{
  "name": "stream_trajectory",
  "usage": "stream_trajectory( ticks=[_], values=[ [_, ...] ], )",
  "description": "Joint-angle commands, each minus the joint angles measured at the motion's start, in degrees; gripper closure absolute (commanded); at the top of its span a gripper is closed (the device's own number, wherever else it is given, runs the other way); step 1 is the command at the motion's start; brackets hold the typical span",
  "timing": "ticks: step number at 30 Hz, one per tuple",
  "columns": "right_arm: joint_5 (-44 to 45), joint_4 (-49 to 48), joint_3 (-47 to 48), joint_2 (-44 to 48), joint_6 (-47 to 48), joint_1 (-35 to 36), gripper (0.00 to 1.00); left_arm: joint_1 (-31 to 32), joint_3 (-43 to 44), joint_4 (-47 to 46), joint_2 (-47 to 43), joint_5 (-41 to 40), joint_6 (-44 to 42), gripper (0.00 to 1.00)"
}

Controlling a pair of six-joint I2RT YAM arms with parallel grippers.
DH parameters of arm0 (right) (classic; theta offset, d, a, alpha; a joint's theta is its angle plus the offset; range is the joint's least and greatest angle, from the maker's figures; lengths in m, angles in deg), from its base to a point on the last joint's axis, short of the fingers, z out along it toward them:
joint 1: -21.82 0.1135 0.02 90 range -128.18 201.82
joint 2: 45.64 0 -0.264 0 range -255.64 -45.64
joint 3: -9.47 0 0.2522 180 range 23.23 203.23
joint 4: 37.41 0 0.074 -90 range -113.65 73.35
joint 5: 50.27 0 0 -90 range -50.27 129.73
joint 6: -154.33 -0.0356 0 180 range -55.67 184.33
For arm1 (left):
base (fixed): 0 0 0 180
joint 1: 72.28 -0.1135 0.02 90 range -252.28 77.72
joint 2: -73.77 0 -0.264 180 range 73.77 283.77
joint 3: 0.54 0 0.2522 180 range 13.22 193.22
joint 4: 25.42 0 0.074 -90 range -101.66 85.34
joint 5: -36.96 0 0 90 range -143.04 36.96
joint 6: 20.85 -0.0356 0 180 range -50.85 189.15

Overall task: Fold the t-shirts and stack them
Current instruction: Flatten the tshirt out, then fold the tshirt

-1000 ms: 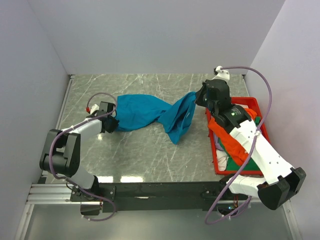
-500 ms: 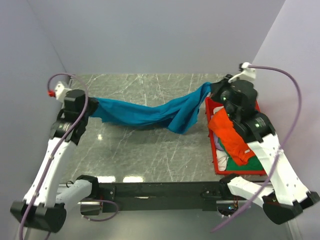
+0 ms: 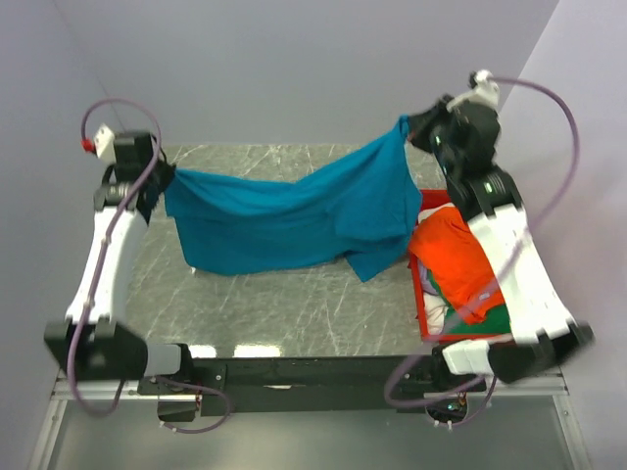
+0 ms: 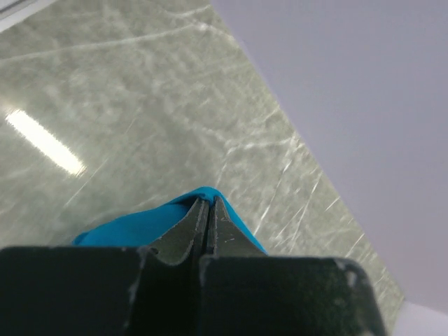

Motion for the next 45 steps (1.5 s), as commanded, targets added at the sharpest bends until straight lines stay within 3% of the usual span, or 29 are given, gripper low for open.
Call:
stream_trajectory(
  ticks=[1, 5, 10, 13, 17, 20, 21, 23, 24, 27, 29, 35, 40, 45],
  values=[
    [-9.8, -6.9, 9.9, -7.6, -3.1, -3.8, 1.00, -3.5, 13.3, -2.3, 8.1, 5.1, -1.6, 1.00],
    [-14.8, -5.9, 24.7, -14.6, -6.9, -6.8, 1.00, -8.1, 27.1, -1.6, 12.9, 10.9, -1.1, 1.00],
    [-20.7, -4.5, 29.3, -15.5, -9.4, -8.6, 1.00, -10.5, 29.8, -0.3, 11.4, 14.5, -1.7, 1.00],
    [-22.3, -6.4, 20.3, -11.1, -9.8, -8.6, 1.00, -11.6, 21.1, -0.6, 6.7, 15.1, -2.2, 1.00],
    [-22.5, -8.3, 1.5, -4.6, -9.2, -8.9, 1.00, -12.7, 7.8, -2.4, 0.6, 15.2, -3.0, 1.00],
    [-24.6, -10.5, -9.2, -6.1, -10.0, -10.4, 1.00, -13.1, -2.5, -5.2, -0.3, 17.2, -2.4, 0.99],
    [-25.6, -10.7, -10.8, -7.4, -10.0, -10.9, 0.95, -13.1, -4.7, -6.8, 0.9, 18.0, -2.0, 0.91],
    [-26.8, -10.2, -14.1, -11.8, -9.3, -11.4, 0.74, -13.2, -10.6, -8.4, 2.7, 19.6, -1.2, 0.73],
    [-26.7, -8.9, -14.9, -13.1, -8.8, -11.4, 0.51, -13.3, -12.1, -9.0, 4.7, 22.0, -1.3, 0.61],
    [-26.0, -8.6, -19.4, -14.6, -7.9, -11.2, 0.35, -13.2, -18.7, -11.5, 5.0, 24.8, -0.9, 0.45],
    [-23.9, -10.5, -25.4, -12.0, -8.3, -10.5, 0.29, -13.2, -23.3, -13.3, 3.5, 24.7, -0.7, 0.40],
    [-16.7, -11.2, -37.5, -4.0, -8.8, -5.2, 0.26, -13.2, -28.8, -10.5, -1.7, 18.7, 0.0, 0.34],
    [-11.9, -13.0, -47.2, 2.5, -13.2, 3.1, 0.26, -13.3, -31.9, -7.4, -4.6, 14.3, 1.7, 0.36],
    [-10.5, -16.3, -54.2, 6.5, -17.3, 5.6, 0.27, -13.3, -34.9, -4.4, -7.0, 9.8, 3.1, 0.39]
  ],
)
